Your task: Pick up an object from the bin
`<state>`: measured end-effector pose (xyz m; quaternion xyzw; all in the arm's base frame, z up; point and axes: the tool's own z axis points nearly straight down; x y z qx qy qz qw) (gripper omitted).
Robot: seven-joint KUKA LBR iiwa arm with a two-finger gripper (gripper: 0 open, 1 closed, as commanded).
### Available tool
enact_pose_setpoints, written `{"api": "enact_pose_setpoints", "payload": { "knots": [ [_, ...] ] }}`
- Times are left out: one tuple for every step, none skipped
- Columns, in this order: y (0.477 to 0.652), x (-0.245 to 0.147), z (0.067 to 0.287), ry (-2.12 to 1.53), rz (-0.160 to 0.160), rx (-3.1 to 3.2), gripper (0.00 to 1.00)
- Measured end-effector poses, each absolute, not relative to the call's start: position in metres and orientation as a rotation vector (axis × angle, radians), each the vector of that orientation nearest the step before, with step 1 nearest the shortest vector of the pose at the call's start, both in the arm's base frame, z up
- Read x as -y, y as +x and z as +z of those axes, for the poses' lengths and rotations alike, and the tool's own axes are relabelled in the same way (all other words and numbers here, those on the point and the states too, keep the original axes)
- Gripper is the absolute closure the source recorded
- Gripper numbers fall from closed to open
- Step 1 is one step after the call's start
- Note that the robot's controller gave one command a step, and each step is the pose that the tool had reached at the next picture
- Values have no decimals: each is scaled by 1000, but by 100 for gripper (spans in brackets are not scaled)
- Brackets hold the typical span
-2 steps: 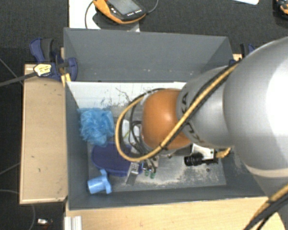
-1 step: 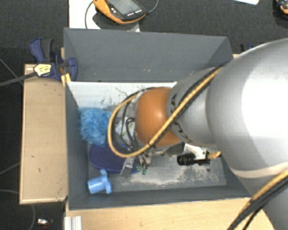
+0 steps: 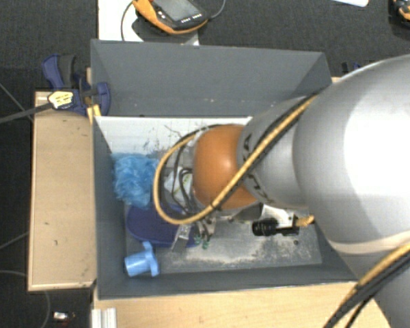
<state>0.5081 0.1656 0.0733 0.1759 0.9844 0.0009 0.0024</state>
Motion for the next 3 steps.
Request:
{"api": "enact_pose_setpoints", "payload": {
  "knots": [
    [507, -165, 89, 554, 0, -3091, 100],
    [508, -165, 117, 553, 3, -3087, 100],
    [507, -165, 135, 552, 1, -3090, 100]
  ]
}}
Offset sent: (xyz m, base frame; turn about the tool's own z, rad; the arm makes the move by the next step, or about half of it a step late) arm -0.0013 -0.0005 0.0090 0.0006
